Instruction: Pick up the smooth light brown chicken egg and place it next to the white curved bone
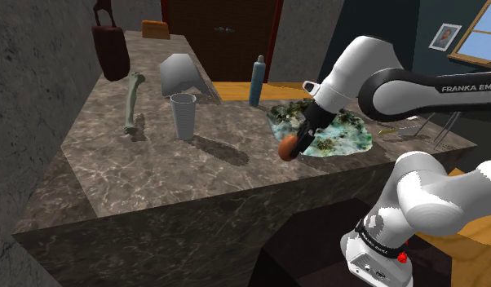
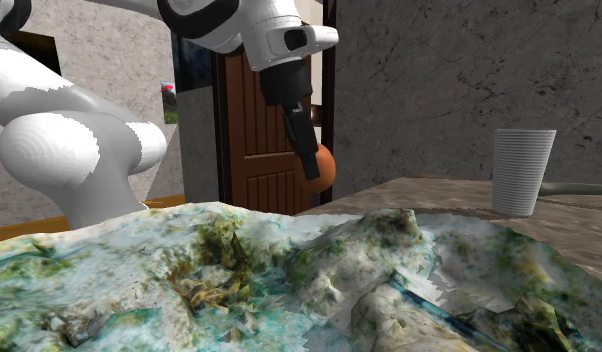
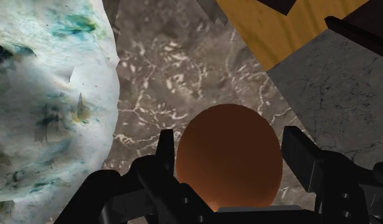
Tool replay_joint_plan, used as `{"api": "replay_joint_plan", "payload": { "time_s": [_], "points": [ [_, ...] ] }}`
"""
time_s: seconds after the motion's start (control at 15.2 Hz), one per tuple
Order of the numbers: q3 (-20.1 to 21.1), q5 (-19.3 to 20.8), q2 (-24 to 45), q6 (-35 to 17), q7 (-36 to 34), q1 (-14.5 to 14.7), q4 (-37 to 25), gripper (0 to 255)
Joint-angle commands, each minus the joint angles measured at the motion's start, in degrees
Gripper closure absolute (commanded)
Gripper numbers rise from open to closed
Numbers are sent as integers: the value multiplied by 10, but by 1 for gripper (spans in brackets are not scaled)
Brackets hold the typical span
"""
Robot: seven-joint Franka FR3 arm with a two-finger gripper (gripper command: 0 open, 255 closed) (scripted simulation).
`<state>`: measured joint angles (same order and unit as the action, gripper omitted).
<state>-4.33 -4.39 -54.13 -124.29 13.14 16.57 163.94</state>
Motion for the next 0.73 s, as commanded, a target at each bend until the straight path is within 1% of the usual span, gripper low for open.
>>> {"api": "replay_joint_plan", "payload": {
  "time_s": [0.0, 0.66],
  "points": [
    [-2, 2, -1, 18, 1, -2, -17, 255],
    [2, 3, -6, 97, -8, -1, -91, 255]
  ]
}}
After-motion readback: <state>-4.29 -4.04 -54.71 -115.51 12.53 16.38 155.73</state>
